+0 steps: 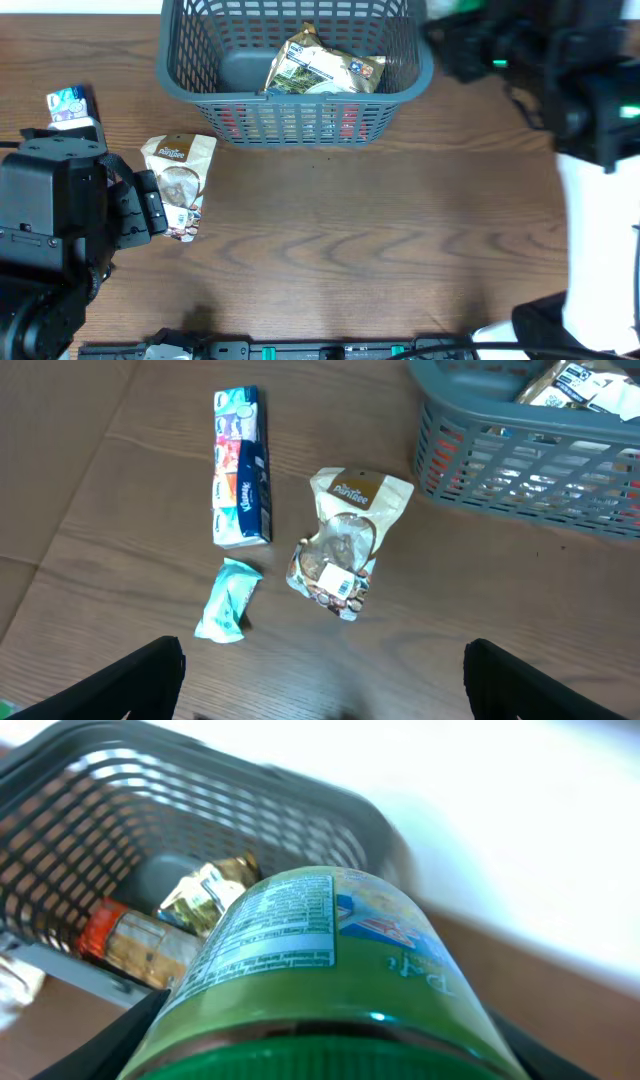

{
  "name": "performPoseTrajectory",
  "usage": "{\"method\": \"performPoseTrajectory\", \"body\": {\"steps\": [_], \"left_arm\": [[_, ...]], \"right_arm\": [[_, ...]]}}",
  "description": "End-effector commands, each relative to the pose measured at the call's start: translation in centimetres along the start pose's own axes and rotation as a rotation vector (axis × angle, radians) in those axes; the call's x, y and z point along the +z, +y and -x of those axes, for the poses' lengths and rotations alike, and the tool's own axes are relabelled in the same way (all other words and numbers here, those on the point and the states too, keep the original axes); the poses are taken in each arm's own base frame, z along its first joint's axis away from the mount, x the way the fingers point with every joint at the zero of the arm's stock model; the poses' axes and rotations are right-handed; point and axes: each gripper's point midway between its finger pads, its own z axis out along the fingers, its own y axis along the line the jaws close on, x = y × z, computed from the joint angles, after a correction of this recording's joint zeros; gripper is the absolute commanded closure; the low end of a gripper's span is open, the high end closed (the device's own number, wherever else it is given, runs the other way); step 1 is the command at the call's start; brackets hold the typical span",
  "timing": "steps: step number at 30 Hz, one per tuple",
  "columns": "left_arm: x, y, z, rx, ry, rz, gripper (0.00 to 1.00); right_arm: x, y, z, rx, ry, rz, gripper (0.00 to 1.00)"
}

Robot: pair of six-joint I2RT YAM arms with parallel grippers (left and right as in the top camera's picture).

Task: Pack container
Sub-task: 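Carry the jar over the basket and release it inside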

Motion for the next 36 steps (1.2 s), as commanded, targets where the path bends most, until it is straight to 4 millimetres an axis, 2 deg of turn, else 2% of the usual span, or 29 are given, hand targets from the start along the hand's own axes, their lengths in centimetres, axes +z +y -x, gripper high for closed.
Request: {"method": "performPoseTrajectory", "body": {"steps": [1,4,7,10,11,13,17,23,24,25,26,27,28,31,32,34,36], "left_arm": [[0.0,0.3,0.1,-0.020,-0.002,0.015,0.11],[0.0,0.3,0.1,-0.020,-0.002,0.015,0.11],[0.0,0.3,0.1,-0.020,-0.002,0.015,0.11],[0.0,0.3,0.1,-0.020,-0.002,0.015,0.11],[0.0,0.3,0.1,-0.020,-0.002,0.015,0.11],[0.0,0.3,0.1,-0.020,-0.002,0.015,0.11],[0.0,0.3,0.1,-0.020,-0.002,0.015,0.11],[0.0,0.3,0.1,-0.020,-0.002,0.015,0.11],[0.0,0.3,0.1,-0.020,-0.002,0.015,0.11],[0.0,0.3,0.0,-0.020,-0.002,0.015,0.05],[0.0,0.3,0.0,-0.020,-0.001,0.013,0.03],[0.0,0.2,0.0,-0.020,-0.001,0.011,0.00],[0.0,0.2,0.0,-0.020,0.000,0.009,0.01],[0.0,0.2,0.0,-0.020,0.000,0.009,0.02],[0.0,0.2,0.0,-0.020,0.000,0.009,0.01],[0.0,0.2,0.0,-0.020,0.000,0.009,0.01],[0.0,0.2,0.0,-0.020,0.000,0.009,0.01]], "right_arm": [[3.1,2.2,0.9,-0.284,0.006,-0.017,0.99],[6.8,4.1,1.1,-0.317,0.005,0.009,0.99],[11.0,5.1,0.1,-0.300,0.042,0.029,0.99],[15.6,6.0,-3.0,-0.254,0.148,0.056,0.99],[16.6,6.3,-4.0,-0.253,0.178,0.067,0.99],[19.2,7.1,-7.0,-0.242,0.272,0.102,0.99],[22.4,8.2,-11.5,-0.204,0.407,0.141,0.99],[24.8,9.5,-16.6,-0.195,0.557,0.201,0.99],[25.0,9.6,-17.1,-0.196,0.575,0.205,0.93],[24.9,9.6,-17.4,-0.197,0.585,0.207,0.76],[25.0,9.6,-17.6,-0.197,0.592,0.209,0.53],[24.9,9.6,-17.6,-0.197,0.591,0.209,0.41],[24.9,9.6,-17.4,-0.197,0.586,0.208,0.36],[24.1,9.3,-15.8,-0.195,0.548,0.199,0.05],[23.4,9.0,-14.6,-0.193,0.518,0.192,0.01],[21.8,8.3,-11.8,-0.187,0.446,0.175,0.01],[19.6,6.8,-8.2,-0.173,0.347,0.133,0.01]]}}
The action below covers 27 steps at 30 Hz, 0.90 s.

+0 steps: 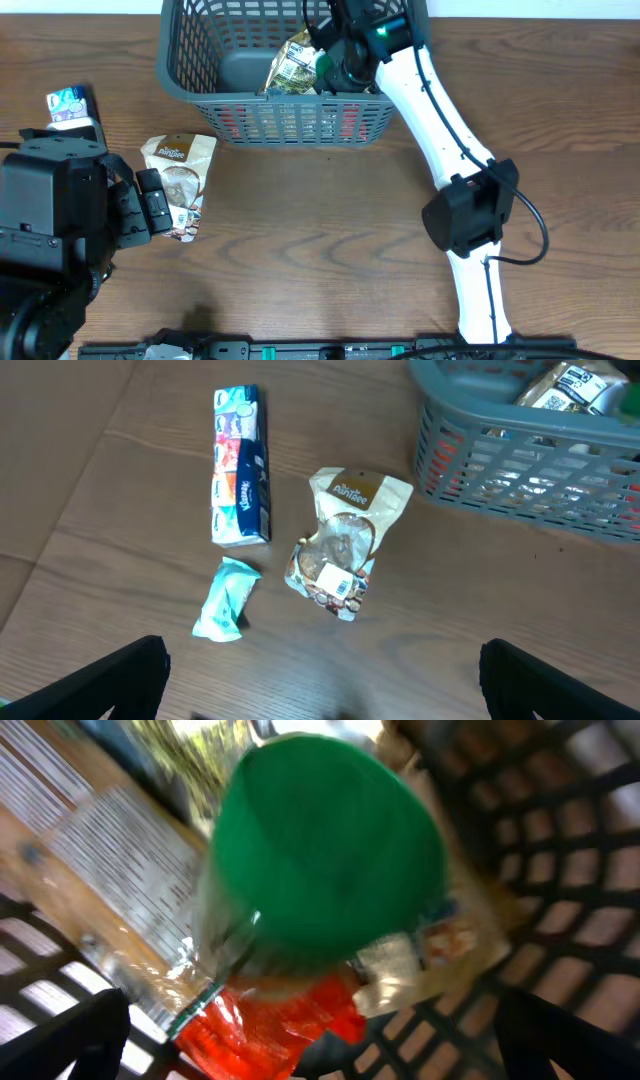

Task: Pack container
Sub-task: 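Carry the jar over the basket and release it inside, then retract the right arm and reach the left gripper to the white PanTree pouch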

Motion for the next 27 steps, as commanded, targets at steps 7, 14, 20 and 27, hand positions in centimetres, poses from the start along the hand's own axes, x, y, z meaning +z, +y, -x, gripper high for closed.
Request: {"method": "performPoseTrajectory", "body": {"steps": [7,14,20,27], "left_arm": [[0.0,0.2,0.0,-0.008,0.000,0.009,0.02],[0.0,0.5,-0.8,0.005,0.032,0.020,0.01],[1.7,-0.1,-1.1,0.102,0.124,0.046,0.01],[8.7,-3.2,0.7,0.181,0.253,0.083,0.01]], "right_arm": [[-26.9,-10.9,3.7,0.375,-0.585,-0.290,0.01],[-34.5,-19.1,-9.2,0.966,-0.581,-0.443,0.01],[-31.9,-22.1,-19.5,1.225,-0.291,-0.523,0.01],[-26.8,-23.9,-23.3,1.280,-0.093,-0.514,0.01]]}}
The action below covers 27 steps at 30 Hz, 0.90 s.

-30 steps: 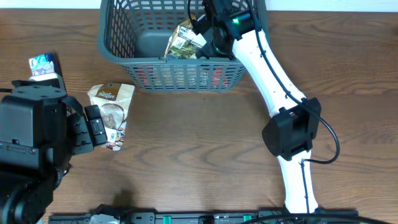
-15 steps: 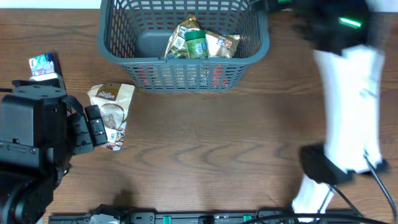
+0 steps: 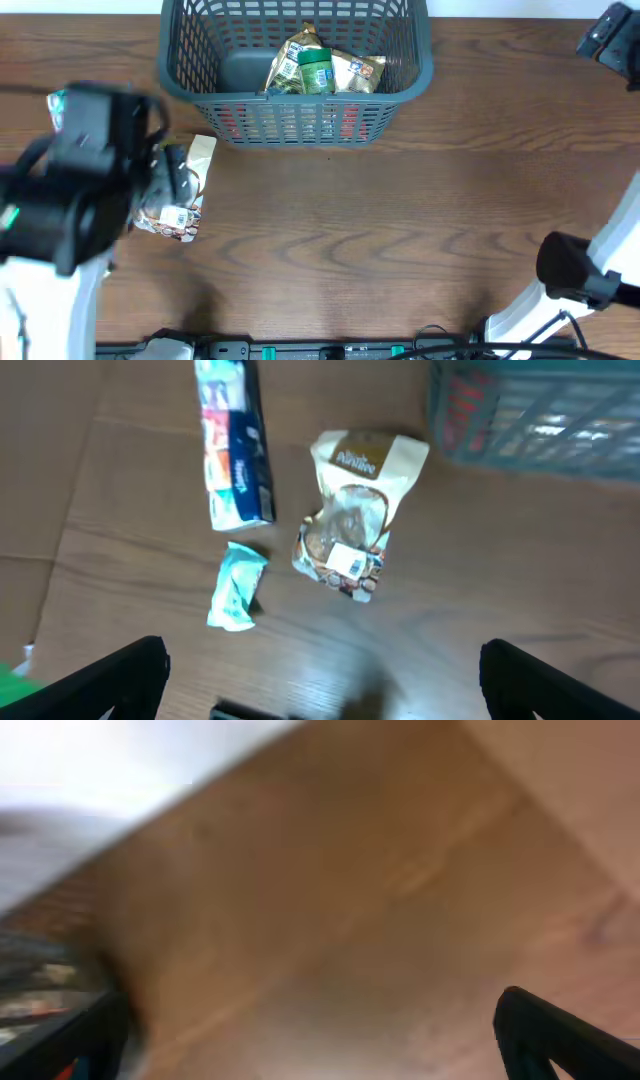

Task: Pack container
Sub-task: 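Retract the right arm and reach the left gripper to the white PanTree pouch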

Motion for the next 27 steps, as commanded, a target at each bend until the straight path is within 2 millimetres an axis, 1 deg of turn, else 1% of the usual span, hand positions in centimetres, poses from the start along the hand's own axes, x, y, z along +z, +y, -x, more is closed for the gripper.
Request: {"method": "performPoseTrajectory", "body": {"steps": [1,3,5,7,9,10,13,15,17,20,23,27], "left_arm": [[4.0,-1.2,1.2,0.043,0.081,0.034,0.01],[6.2,-1.3,1.9,0.019,0.091,0.049,0.02],[8.2,-0.6,2.0,-0.018,0.111,0.063,0.02],[10.0,-1.0,1.4,-0.005,0.149,-0.012,0.02],[11.8,-1.9,0.3,0.018,0.200,-0.147,0.02],[12.3,-1.8,-0.1,0.017,0.215,-0.176,0.02],[14.9,-1.1,-1.5,-0.001,0.252,-0.254,0.01],[16.4,-0.8,-2.4,0.003,0.267,-0.302,0.01],[18.3,-0.5,-3.7,-0.007,0.285,-0.345,0.02],[21.0,-0.2,-5.4,-0.046,0.308,-0.368,0.01],[23.4,-0.6,-6.5,-0.054,0.319,-0.377,0.02],[25.5,-1.5,-7.3,-0.020,0.342,-0.390,0.02]], "right_arm": [[2.3,-0.9,-0.6,0.014,0.058,-0.039,0.01],[4.1,-1.2,-1.1,-0.004,0.098,-0.056,0.01],[6.0,-1.6,-1.8,-0.017,0.143,-0.075,0.01],[7.8,-2.0,-2.6,-0.017,0.187,-0.094,0.01],[9.3,-2.3,-3.2,-0.025,0.220,-0.106,0.01],[9.9,-2.3,-3.5,-0.026,0.231,-0.109,0.01],[11.6,-2.2,-4.3,-0.053,0.261,-0.107,0.01],[12.4,-2.3,-4.7,-0.054,0.270,-0.110,0.01],[13.0,-2.3,-5.1,-0.063,0.281,-0.111,0.01],[13.7,-2.2,-5.6,-0.073,0.295,-0.107,0.01],[13.8,-2.2,-5.7,-0.076,0.299,-0.107,0.01],[13.9,-2.0,-5.7,-0.083,0.300,-0.096,0.01]]}}
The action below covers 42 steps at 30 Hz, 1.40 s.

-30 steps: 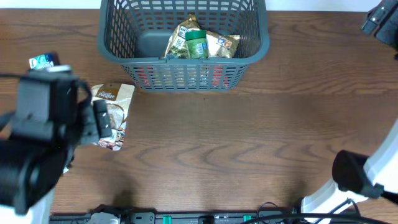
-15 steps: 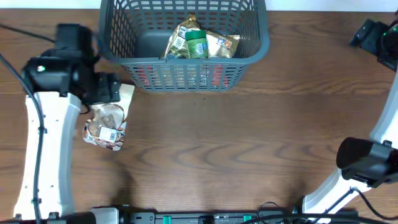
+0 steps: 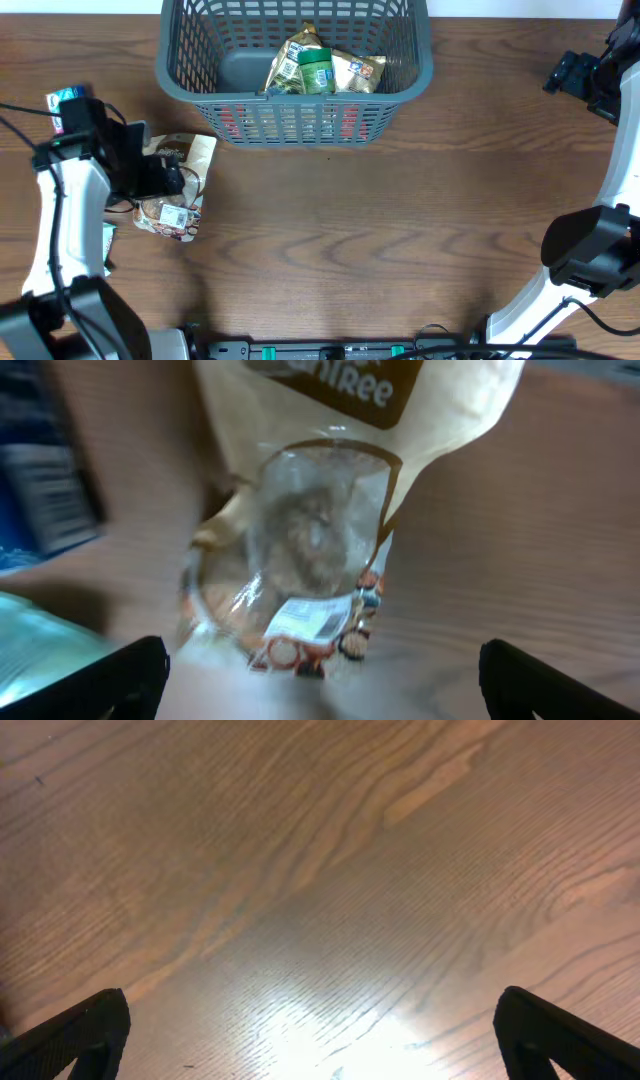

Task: Pack container
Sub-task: 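Retract the right arm and reach the left gripper to the white PanTree pouch, then grasp the PanTree pouch with the left gripper and drop it into the basket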

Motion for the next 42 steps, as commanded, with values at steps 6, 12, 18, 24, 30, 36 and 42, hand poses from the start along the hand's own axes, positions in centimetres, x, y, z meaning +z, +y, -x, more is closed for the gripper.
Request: {"method": "performPoseTrajectory", "body": {"steps": [6,12,18,24,30,36,42], "left_arm": [[5.0,0.2,-0.7,0.056,0.123,0.000,0.01],[8.2,0.9,-1.4,0.044,0.198,-0.001,0.01],[10.1,1.8,-2.2,0.041,0.251,0.028,0.01],[10.2,1.8,-2.6,0.034,0.268,0.026,0.01],[10.0,1.6,-3.3,0.021,0.299,0.021,0.21],[9.9,1.5,-3.4,-0.051,0.305,0.028,0.70],[8.7,1.2,-3.7,-0.079,0.316,0.027,0.94]], "right_arm": [[0.1,0.2,0.0,-0.031,0.004,0.028,0.01],[0.1,0.2,0.0,-0.031,0.001,0.028,0.01],[0.1,0.3,0.2,-0.033,-0.004,0.030,0.01],[0.1,0.3,0.3,-0.038,-0.008,0.030,0.01],[0.1,0.3,0.3,-0.048,-0.010,0.031,0.01],[0.1,0.3,0.3,-0.048,-0.010,0.031,0.01],[0.0,0.3,0.3,-0.051,-0.010,0.031,0.01]]}}
